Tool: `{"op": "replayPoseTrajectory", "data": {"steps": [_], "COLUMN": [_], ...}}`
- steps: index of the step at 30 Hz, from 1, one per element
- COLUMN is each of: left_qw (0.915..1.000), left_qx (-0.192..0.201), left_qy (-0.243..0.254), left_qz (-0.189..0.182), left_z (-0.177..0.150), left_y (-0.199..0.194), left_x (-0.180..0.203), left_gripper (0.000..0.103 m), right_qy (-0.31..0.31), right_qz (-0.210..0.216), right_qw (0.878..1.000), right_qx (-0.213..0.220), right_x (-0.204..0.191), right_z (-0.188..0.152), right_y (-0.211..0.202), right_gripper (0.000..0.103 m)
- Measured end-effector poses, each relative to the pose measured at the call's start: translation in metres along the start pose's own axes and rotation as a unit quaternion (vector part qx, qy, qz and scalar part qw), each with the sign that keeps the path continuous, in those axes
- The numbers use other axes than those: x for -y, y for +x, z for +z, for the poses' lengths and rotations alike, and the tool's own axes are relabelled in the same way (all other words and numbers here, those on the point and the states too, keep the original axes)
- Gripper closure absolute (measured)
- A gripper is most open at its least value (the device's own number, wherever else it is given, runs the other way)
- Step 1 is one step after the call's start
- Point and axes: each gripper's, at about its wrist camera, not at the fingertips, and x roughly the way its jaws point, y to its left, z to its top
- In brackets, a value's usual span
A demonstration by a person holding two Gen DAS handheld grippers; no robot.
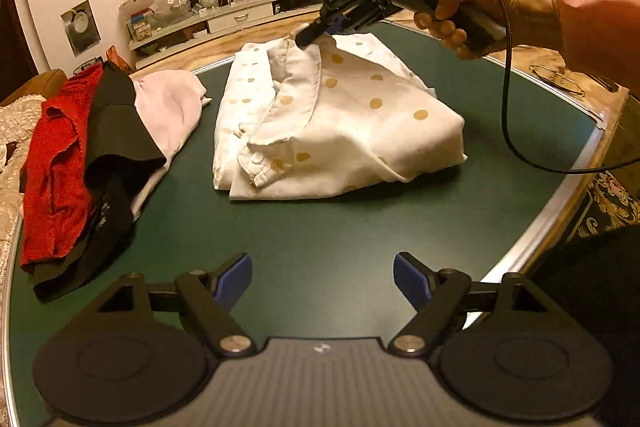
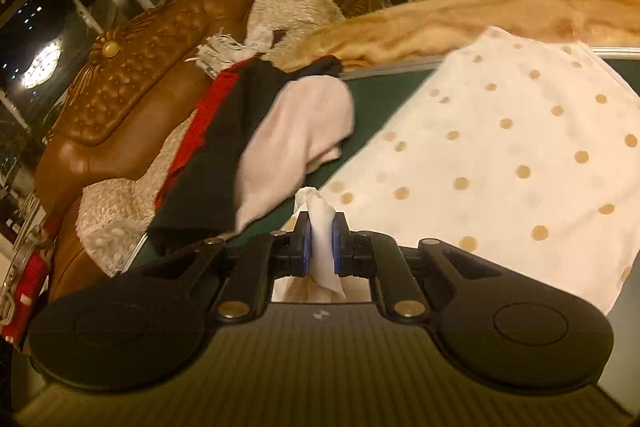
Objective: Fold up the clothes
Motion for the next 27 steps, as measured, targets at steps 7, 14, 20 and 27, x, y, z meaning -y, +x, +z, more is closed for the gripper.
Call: {"op": "replayPoseTrajectory", "data": {"steps": [7,14,20,27], "left_qw": [0.9998,0.9989,0.9974,0.9953], "left_qx": [-0.001,0.003,0.013,0.011], "left_qy": [-0.018,-0.046,-0.071,-0.096], "left_qz": [-0.001,-0.006,-0.007,-0.009], "left_z": [0.01,0.017,0.014,0.006], "left_y": [0.025,0.041,0.038,0.036], "left_x": [-0.008,-0.018,-0.018,-0.019], "left_gripper": [0.02,0.02,0.02,0.019], "right_qy": [0.088,0.102,0.023,-0.128], "right_qz": [-0.012,0.013,-0.088,-0.089], "right_qw": [0.996,0.995,0.995,0.988], "right_qx": [-0.016,0.013,0.049,-0.003], "right_x": [0.049,0.047,0.009,-0.039], "right_z": [-0.018,-0.038,-0.049,-0.076], "right_y": [0.018,0.0,-0.027,-0.03], "right_gripper": [0.058,0.049,0.049,0.049]}}
